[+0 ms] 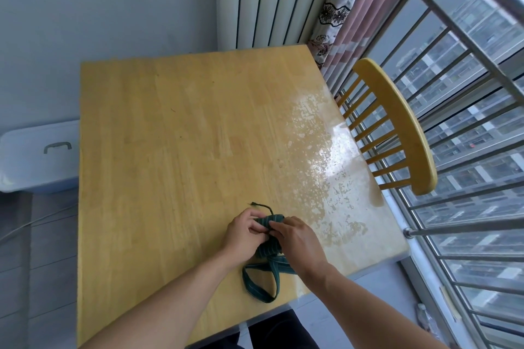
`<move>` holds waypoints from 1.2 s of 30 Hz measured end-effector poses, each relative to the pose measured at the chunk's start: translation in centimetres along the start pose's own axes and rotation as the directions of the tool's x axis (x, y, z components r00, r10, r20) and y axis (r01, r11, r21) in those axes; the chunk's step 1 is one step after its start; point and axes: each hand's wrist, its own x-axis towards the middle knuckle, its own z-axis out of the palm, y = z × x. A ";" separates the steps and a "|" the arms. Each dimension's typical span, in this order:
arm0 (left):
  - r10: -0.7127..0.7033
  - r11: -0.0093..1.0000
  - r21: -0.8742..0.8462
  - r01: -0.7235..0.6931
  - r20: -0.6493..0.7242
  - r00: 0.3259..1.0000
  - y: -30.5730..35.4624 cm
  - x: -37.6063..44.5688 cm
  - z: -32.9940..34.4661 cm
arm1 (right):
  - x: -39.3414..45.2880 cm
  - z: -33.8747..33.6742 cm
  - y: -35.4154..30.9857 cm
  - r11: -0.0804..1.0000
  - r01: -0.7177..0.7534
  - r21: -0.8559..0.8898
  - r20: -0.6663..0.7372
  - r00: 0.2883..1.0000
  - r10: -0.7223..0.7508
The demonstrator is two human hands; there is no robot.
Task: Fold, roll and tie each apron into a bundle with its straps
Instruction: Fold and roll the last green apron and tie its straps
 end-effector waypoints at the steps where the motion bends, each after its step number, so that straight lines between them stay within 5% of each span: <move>1: 0.005 1.000 -0.003 -0.006 -0.038 0.999 -0.1 -0.1 0.2 | 0.1 -0.2 -0.1 1.000 0.011 -0.011 0.015 1.000 -0.010; 4: 0.020 1.000 0.001 -0.020 -0.112 0.994 -0.3 -0.7 0.9 | 0.3 -1.4 -1.0 1.000 -0.007 -0.001 0.087 0.996 0.007; 6: 0.018 1.000 0.010 -0.017 -0.163 0.986 -0.6 -1.1 1.2 | 0.9 -2.0 -1.6 0.986 -0.145 0.077 0.222 0.967 0.125; 10: 0.015 0.999 0.053 0.001 -0.303 0.953 -1.0 -1.5 1.2 | 2.1 -2.1 -1.0 0.814 -0.530 0.237 0.506 0.783 0.362; 13: -0.134 0.991 -0.031 0.131 -0.192 0.972 -0.6 -1.8 1.4 | 2.2 -2.4 -0.1 0.734 -0.625 0.265 0.563 0.719 0.408; 15: -0.231 0.968 -0.118 0.223 -0.062 0.971 0.2 -2.0 1.5 | 2.1 -2.2 0.0 0.761 -0.589 0.274 0.498 0.763 0.411; 18: -0.283 0.923 -0.266 0.277 0.019 0.959 0.9 -1.9 1.3 | 1.6 -1.9 -0.6 0.918 -0.348 0.190 0.326 0.904 0.276; 22: -0.279 0.909 -0.316 0.272 0.022 0.960 0.4 -1.5 1.4 | 1.5 -2.2 -0.7 0.980 -0.185 0.076 0.341 0.928 0.149; 28: -0.308 0.880 -0.368 0.301 0.040 0.950 0.0 -1.5 1.8 | 1.3 -2.2 -0.7 0.868 -0.429 0.251 0.312 0.885 0.347; 36: -0.339 0.809 -0.455 0.371 0.155 0.928 0.1 -1.5 1.4 | 1.1 -2.2 -0.3 0.847 -0.426 0.319 0.445 0.856 0.262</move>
